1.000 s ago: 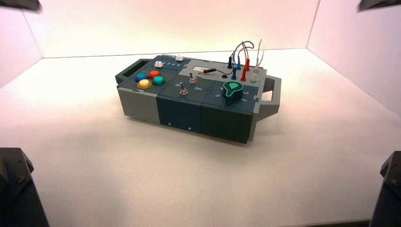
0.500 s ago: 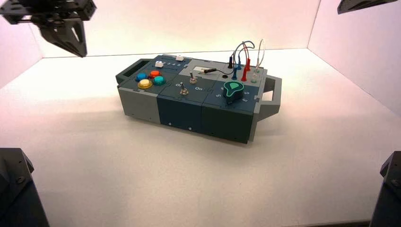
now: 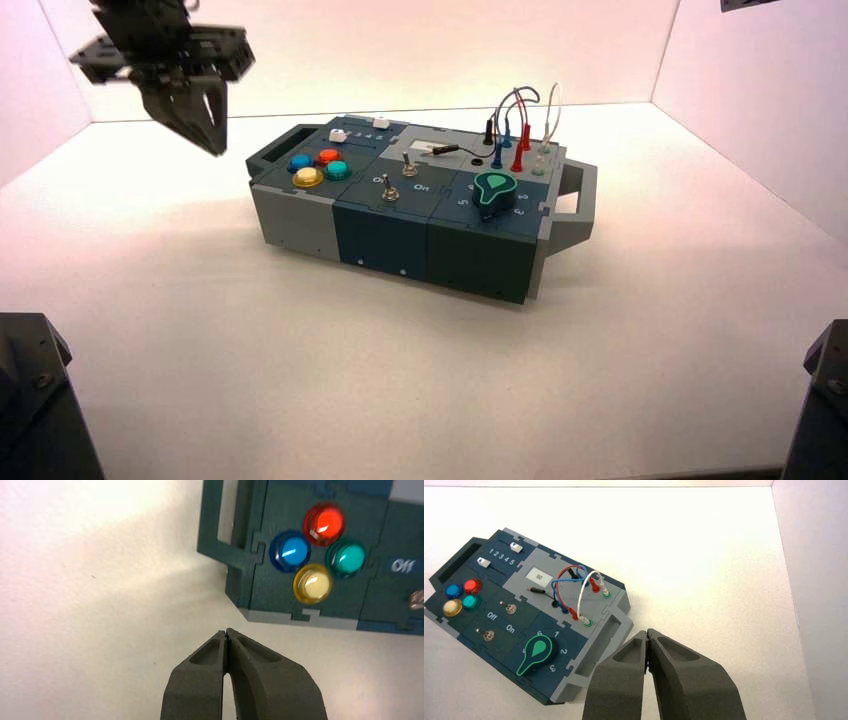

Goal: Move the box to the right.

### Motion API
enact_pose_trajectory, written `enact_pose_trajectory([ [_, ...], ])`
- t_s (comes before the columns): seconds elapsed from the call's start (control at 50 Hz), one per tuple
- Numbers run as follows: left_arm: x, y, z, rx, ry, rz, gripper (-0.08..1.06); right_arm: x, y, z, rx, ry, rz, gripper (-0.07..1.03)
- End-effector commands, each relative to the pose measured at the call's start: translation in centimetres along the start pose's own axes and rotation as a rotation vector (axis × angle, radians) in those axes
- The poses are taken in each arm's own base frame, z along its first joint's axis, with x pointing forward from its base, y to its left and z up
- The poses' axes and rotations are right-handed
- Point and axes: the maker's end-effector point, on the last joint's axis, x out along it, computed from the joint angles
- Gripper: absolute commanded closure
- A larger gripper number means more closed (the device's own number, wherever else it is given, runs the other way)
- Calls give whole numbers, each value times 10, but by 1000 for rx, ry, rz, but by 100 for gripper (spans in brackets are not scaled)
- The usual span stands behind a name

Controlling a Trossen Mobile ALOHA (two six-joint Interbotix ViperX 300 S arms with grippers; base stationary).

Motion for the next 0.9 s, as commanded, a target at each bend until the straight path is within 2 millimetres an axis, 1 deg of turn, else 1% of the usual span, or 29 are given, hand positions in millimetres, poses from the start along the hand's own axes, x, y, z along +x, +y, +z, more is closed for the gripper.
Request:
enact_pose_trajectory([
  [0.02, -1, -2, 7, 10, -9, -2, 101, -3, 0, 11, -1, -31, -1, 98],
  [0.16, 4, -1, 6, 12, 4, 1, 101, -3, 0, 11, -2, -31, -2, 98],
  [0.44, 7, 0, 11, 15, -17, 5, 101, -4, 0, 12, -7, -37, -2, 98],
  [0.54, 10, 1, 14, 18, -28, 10, 101, -7, 0, 14, -8, -54, -3, 98],
  [0.72, 16, 2, 21, 25, -35, 13, 101, -14, 0, 18, -7, -91, -2, 98],
  [0.9, 22, 2, 29, 26, -40, 15, 101, -16, -3, 19, 3, -102, -10, 98],
])
